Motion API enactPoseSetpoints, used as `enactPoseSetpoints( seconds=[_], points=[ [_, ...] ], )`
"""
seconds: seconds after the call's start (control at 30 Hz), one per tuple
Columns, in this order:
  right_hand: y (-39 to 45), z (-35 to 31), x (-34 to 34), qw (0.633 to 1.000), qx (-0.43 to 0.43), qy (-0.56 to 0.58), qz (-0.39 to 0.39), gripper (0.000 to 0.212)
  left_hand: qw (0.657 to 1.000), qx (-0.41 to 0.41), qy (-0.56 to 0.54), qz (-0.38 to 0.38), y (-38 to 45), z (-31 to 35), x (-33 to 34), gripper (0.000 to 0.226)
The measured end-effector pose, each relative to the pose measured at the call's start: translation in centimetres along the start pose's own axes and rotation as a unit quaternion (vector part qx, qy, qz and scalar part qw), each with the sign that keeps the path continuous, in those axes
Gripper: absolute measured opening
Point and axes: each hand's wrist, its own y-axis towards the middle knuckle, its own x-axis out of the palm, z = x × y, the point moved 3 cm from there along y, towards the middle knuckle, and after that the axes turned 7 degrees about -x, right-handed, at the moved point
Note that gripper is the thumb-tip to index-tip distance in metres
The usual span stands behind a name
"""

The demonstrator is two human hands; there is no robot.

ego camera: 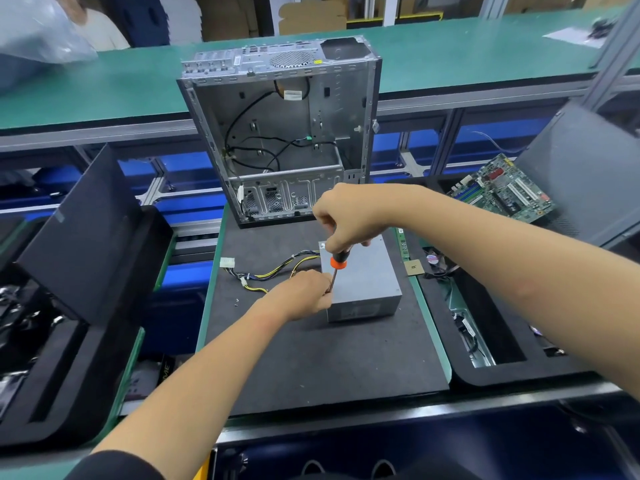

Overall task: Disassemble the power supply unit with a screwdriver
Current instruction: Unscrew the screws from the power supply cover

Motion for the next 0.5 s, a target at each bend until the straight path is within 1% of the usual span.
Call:
enactPoseSetpoints(
  seconds=[0.1, 0.17, 0.27, 0.37, 0.43, 0.5],
  points=[
    [0.3, 0.2, 0.3, 0.998, 0.029, -0.003, -0.061, 0.017, 1.000, 0.000, -0.010, -0.006, -0.2, -0.1, 0.1, 0.020],
    [0.3, 0.5, 0.2, 0.996, 0.044, 0.007, -0.079, 0.016, 1.000, -0.004, -0.005, -0.006, -0.3, -0.1, 0.2, 0.017],
    [0.2, 0.9, -0.1, 0.995, 0.057, 0.017, -0.076, 0.016, 1.000, -0.011, 0.007, -0.006, -0.3, -0.1, 0.4, 0.018],
    [-0.2, 1.5, -1.0, 0.996, 0.071, 0.026, -0.050, 0.017, 0.999, -0.012, 0.032, 0.011, -0.2, 0.1, 0.7, 0.018],
    [-0.4, 2.1, -1.5, 0.996, 0.078, 0.016, -0.027, 0.017, 0.995, -0.003, 0.099, 0.018, -0.2, 0.4, 0.8, 0.015],
    [-0.4, 2.5, -1.5, 0.997, 0.078, -0.005, -0.002, 0.019, 0.979, 0.027, 0.201, 0.018, -0.3, 0.9, 1.0, 0.014]
  ],
)
